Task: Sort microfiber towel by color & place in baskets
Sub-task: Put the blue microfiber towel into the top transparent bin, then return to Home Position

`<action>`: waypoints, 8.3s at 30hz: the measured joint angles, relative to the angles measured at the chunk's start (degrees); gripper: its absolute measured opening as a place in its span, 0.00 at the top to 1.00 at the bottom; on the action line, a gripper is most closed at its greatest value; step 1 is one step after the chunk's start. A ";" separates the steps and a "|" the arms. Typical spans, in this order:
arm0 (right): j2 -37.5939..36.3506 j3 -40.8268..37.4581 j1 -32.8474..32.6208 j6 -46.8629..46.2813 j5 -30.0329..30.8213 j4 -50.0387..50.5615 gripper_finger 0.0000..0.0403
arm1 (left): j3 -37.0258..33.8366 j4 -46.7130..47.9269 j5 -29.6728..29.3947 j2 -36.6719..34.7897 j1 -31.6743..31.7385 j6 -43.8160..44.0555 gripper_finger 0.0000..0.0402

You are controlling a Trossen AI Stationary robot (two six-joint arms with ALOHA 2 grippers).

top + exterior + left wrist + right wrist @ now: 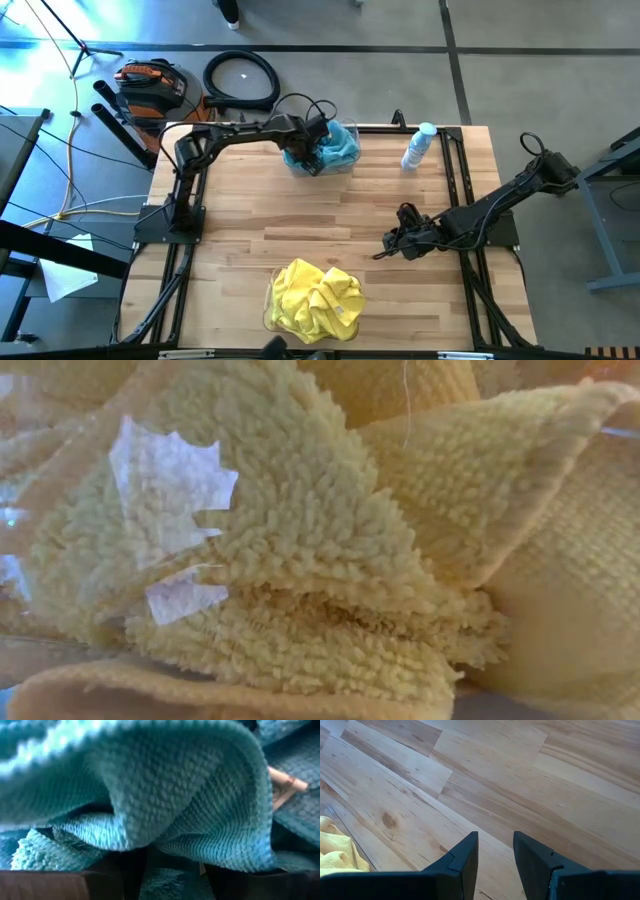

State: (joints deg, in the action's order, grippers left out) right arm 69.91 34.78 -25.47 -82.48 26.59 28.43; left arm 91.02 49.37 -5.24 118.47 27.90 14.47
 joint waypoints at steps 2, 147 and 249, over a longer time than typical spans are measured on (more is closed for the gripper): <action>0.00 -0.02 0.00 0.00 0.00 -0.01 0.71 | 0.00 0.02 -0.07 0.10 -0.06 -0.01 0.56; 0.00 -0.02 0.39 25.79 -7.17 -4.34 1.00 | -90.33 -50.87 9.71 -116.55 -27.17 -4.06 1.00; -69.22 -31.97 29.92 75.00 -32.59 -23.62 1.00 | -90.33 -50.88 9.76 -116.55 -27.17 -4.10 1.00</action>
State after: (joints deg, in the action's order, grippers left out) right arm 0.69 2.81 4.45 -7.47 -6.00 4.81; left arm 0.69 -1.51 4.51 1.91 0.73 10.37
